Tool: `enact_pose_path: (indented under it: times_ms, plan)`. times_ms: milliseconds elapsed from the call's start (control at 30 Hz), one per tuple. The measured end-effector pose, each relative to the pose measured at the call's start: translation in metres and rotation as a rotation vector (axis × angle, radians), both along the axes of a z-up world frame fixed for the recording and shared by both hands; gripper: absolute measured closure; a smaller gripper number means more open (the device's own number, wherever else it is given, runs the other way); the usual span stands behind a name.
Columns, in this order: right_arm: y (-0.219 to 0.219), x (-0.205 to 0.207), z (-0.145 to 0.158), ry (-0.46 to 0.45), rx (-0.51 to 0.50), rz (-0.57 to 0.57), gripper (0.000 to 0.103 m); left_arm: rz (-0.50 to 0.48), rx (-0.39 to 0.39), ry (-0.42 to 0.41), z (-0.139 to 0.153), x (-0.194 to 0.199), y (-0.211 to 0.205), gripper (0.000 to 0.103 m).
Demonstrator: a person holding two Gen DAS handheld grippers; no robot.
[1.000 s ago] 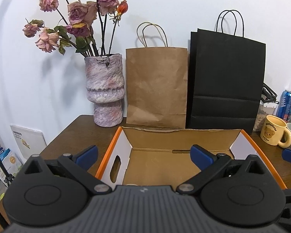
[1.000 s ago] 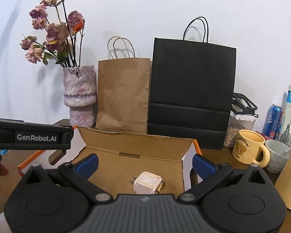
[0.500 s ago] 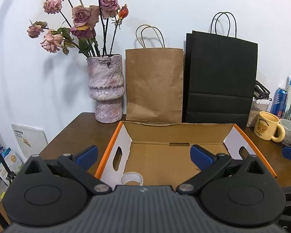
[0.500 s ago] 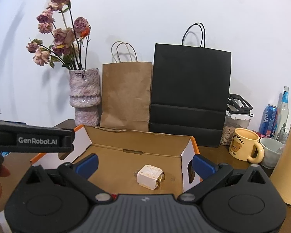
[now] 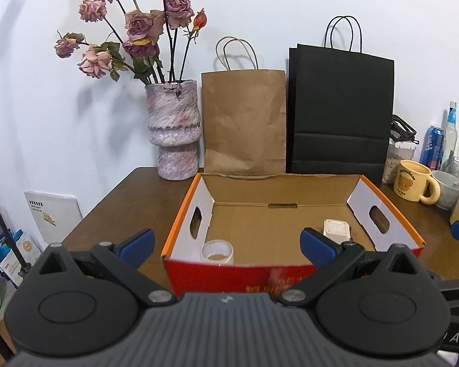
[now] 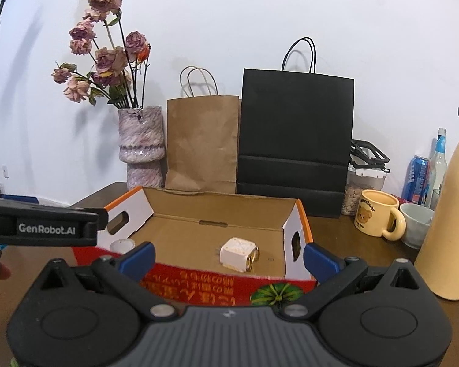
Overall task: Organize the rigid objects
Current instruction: 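Withdraw both tools from the box back toward the remaining items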
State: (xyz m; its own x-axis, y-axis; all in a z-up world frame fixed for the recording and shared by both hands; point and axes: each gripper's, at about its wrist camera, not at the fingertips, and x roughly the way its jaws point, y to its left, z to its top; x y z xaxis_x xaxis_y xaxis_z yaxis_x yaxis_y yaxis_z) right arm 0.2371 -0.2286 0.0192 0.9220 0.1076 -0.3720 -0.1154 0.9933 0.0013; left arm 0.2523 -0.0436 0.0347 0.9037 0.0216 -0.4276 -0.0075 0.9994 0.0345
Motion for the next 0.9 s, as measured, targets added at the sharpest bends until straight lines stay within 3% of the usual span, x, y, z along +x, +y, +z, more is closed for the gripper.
enact_pose_path:
  times_ms: [900]
  plan:
    - [0.008, -0.087, -0.024, 0.060, 0.002, 0.042, 0.000, -0.008, 0.004, 0.044, -0.022, -0.089, 0.011, 0.000]
